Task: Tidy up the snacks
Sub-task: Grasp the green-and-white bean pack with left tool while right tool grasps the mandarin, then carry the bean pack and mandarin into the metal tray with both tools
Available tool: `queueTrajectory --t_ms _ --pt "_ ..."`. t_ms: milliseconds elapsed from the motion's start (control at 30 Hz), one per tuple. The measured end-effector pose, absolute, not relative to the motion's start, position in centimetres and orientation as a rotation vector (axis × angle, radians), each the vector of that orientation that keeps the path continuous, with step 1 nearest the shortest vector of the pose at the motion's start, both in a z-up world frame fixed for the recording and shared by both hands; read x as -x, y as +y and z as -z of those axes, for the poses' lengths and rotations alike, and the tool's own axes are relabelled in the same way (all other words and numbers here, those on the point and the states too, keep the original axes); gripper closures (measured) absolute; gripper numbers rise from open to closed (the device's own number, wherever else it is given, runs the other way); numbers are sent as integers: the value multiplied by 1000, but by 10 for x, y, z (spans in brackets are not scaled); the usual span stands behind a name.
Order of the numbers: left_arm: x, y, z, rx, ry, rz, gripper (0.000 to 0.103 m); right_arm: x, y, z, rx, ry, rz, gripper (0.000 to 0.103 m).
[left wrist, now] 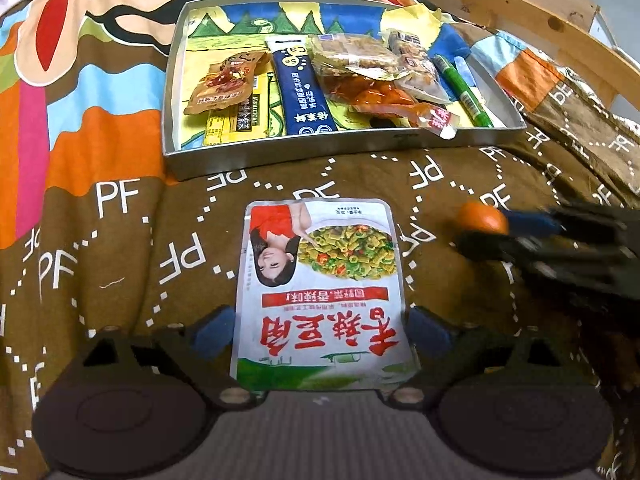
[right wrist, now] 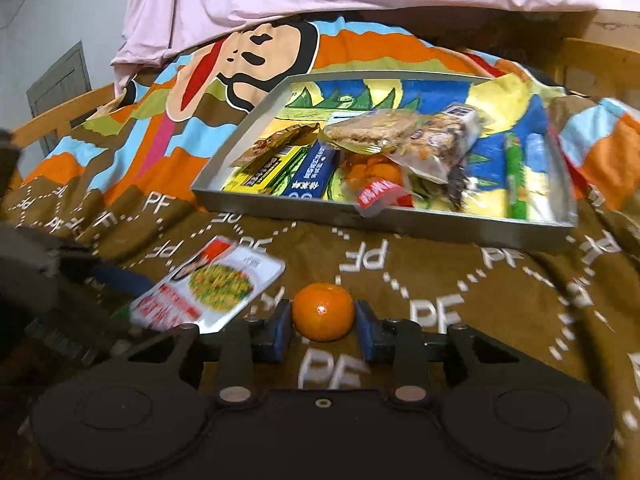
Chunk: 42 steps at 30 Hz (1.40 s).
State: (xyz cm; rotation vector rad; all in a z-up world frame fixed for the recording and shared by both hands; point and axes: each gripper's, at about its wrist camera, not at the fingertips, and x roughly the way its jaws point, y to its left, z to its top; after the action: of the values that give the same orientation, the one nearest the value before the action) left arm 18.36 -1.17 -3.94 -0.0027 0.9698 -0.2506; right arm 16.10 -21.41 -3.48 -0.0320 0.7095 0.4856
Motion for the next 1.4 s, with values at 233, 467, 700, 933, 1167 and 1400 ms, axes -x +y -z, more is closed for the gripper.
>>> queueTrajectory --t_ms 233,467,700,933,1167,1400 --pt "-189 -14 41 17 994 218 10 -116 -232 32 -57 695 -407 67" --pt "-183 -23 40 15 997 158 16 -113 -233 33 -95 680 -455 67" --pt "-168 -26 32 73 1009 121 29 -115 -233 33 -103 672 -470 67" --pt "-153 -25 26 128 1005 122 33 -115 -229 35 -93 672 -475 67" --pt "-136 -15 19 227 1019 137 33 -112 -224 33 -63 662 -481 67" --pt "-123 -7 9 281 982 139 34 -104 -219 20 -21 610 -473 67"
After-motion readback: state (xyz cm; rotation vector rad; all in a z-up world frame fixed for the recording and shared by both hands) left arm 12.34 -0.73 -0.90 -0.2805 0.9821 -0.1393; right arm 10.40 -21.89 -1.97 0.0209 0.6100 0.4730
